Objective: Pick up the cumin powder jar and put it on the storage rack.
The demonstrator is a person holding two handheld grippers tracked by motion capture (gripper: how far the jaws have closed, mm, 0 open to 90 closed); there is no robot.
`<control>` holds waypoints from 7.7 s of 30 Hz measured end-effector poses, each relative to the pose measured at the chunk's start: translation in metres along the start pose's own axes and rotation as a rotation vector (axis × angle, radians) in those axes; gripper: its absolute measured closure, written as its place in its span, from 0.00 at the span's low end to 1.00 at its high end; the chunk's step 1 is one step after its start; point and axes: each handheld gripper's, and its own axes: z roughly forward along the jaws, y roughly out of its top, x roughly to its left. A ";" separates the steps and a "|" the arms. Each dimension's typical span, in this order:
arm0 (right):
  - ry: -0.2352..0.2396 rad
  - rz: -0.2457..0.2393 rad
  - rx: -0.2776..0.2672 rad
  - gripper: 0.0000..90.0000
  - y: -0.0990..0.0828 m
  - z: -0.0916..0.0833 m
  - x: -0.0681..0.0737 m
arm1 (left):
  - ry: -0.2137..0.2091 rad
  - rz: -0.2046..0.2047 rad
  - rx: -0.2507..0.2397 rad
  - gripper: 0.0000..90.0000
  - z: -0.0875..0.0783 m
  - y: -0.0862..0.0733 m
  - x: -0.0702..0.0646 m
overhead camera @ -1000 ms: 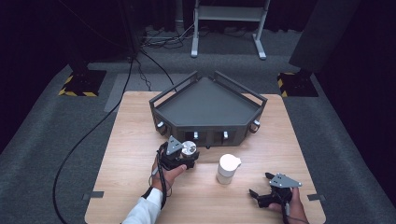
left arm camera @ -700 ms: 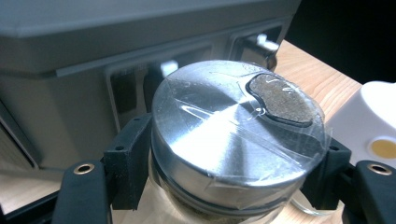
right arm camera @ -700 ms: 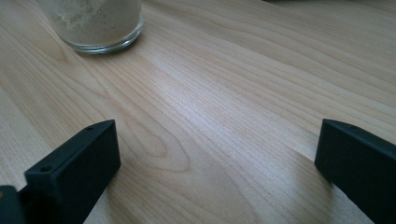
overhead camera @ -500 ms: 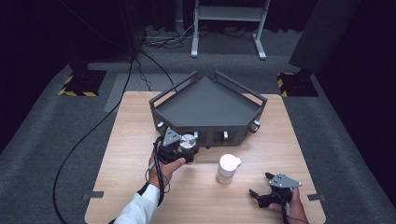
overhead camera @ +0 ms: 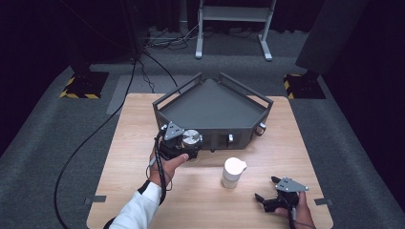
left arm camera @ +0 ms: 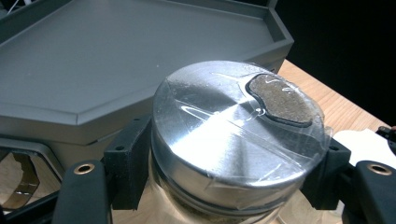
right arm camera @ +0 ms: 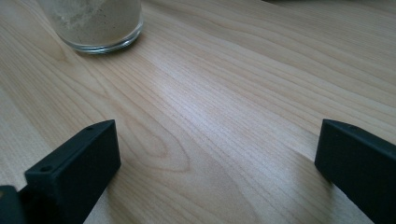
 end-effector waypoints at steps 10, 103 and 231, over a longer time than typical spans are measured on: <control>0.000 0.000 0.000 0.00 0.000 0.000 0.000 | 0.019 0.009 0.011 0.34 -0.003 0.016 0.005; 0.004 -0.002 -0.001 0.00 0.000 0.000 -0.001 | 0.112 0.075 -0.052 0.34 0.088 0.075 0.030; 0.010 -0.011 -0.002 0.00 0.000 0.000 -0.001 | 0.048 0.170 0.051 0.01 -0.019 -0.131 0.017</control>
